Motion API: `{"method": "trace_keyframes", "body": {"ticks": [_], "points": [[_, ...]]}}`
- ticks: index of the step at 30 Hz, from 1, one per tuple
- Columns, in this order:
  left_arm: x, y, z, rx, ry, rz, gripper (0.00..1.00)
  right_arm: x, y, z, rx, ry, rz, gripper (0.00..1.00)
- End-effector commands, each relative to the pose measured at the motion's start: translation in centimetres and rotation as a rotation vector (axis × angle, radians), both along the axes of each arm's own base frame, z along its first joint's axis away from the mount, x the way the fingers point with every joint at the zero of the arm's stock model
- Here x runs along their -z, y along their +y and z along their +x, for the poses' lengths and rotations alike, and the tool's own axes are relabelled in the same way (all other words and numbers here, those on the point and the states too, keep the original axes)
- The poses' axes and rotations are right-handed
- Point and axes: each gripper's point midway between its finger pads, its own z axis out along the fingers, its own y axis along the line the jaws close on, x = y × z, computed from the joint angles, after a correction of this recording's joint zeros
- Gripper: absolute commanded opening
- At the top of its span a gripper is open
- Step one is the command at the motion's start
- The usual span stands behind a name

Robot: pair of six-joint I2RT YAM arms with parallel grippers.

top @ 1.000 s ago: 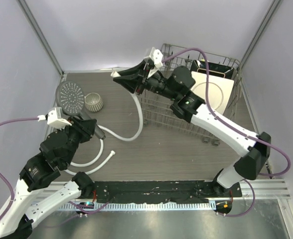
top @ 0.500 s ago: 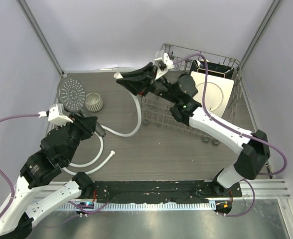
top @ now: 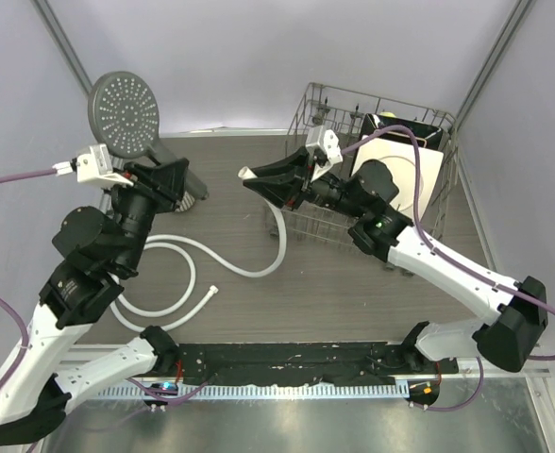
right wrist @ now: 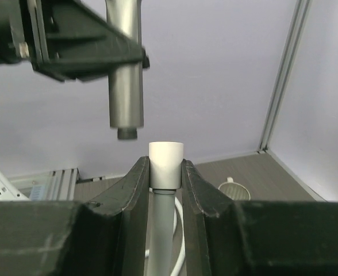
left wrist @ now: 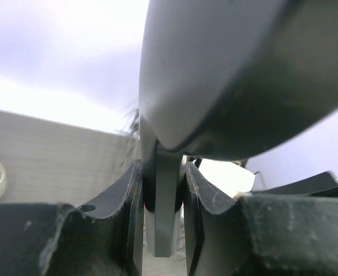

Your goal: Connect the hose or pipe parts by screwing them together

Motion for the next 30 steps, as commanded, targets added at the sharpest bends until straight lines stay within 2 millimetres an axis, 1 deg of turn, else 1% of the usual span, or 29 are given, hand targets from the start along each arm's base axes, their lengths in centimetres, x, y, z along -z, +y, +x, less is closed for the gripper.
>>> {"method": "trace_keyframes", "body": {"ticks": [1,3,5,6,7,8,9,10,11,12,14,15,16,18,19,20,22,24,25,26,30], "points": [[-8.0,-1.3,-1.2,0.102,-0.256,-0.128,0.00,-0.7,-1.4,-0.9,0.068,-0.088,-0.031,0.01],[-8.6,-2.5,-1.4,0.164,-0.283,-0.182,0.00,0.0,-1.7,-0.8,0.099,-0.079,-0.048,0.01],[-8.5,-3.3,-1.3,0.189,-0.294,-0.223,0.00,0.2,-1.9,-0.7,0.147,-0.094,-0.052,0.01],[-8.4,-3.4,-1.3,0.195,-0.294,-0.242,0.00,0.3,-2.1,-0.9,0.171,-0.131,-0.066,0.01],[-8.3,-3.4,-1.2,0.200,-0.279,-0.281,0.00,1.3,-2.0,-0.8,0.193,-0.135,-0.109,0.01],[-8.0,-3.4,-1.1,0.198,-0.267,-0.293,0.00,1.2,-2.3,-0.2,0.264,-0.156,-0.135,0.01],[-8.1,-3.4,-1.3,0.202,-0.266,-0.309,0.00,1.6,-1.6,-1.0,0.286,-0.225,-0.183,0.01],[-8.1,-3.3,-1.3,0.204,-0.261,-0.326,0.00,2.3,-1.3,-0.9,0.308,-0.238,-0.228,0.01],[-8.0,-3.4,-1.3,0.207,-0.264,-0.342,0.00,2.3,-1.3,-0.8,0.342,-0.246,-0.239,0.01],[-7.9,-3.2,-1.4,0.205,-0.266,-0.351,0.00,2.3,-1.1,-1.1,0.341,-0.263,-0.244,0.01],[-7.0,-2.9,-0.9,0.175,-0.237,-0.355,0.00,1.9,-1.2,-1.3,0.363,-0.273,-0.231,0.01],[-6.7,-2.8,-0.8,0.162,-0.227,-0.355,0.00,1.6,-1.0,-1.7,0.375,-0.283,-0.225,0.01],[-6.1,-2.6,-0.6,0.148,-0.210,-0.357,0.00,1.3,-1.2,-1.5,0.414,-0.300,-0.225,0.01],[-6.1,-2.6,-0.7,0.151,-0.213,-0.366,0.00,1.3,-1.1,-1.6,0.450,-0.319,-0.227,0.01],[-6.0,-2.6,-0.8,0.157,-0.215,-0.376,0.00,0.7,-0.9,-2.2,0.456,-0.359,-0.209,0.01],[-6.1,-2.7,-0.9,0.164,-0.211,-0.398,0.00,1.1,-0.7,-2.5,0.464,-0.372,-0.210,0.01],[-6.2,-2.6,-1.0,0.170,-0.209,-0.414,0.00,0.5,-0.7,-3.0,0.502,-0.392,-0.194,0.01],[-6.2,-2.6,-1.1,0.175,-0.194,-0.437,0.00,0.6,-0.8,-3.1,0.532,-0.415,-0.201,0.01],[-6.0,-2.5,-1.2,0.172,-0.184,-0.438,0.00,0.2,-0.9,-3.3,0.550,-0.418,-0.182,0.01],[-6.0,-2.3,-1.2,0.167,-0.182,-0.443,0.00,0.3,-0.9,-3.3,0.559,-0.431,-0.188,0.01],[-5.7,-2.0,-1.3,0.157,-0.179,-0.449,0.00,-0.3,-0.8,-3.6,0.565,-0.440,-0.176,0.01]]}}
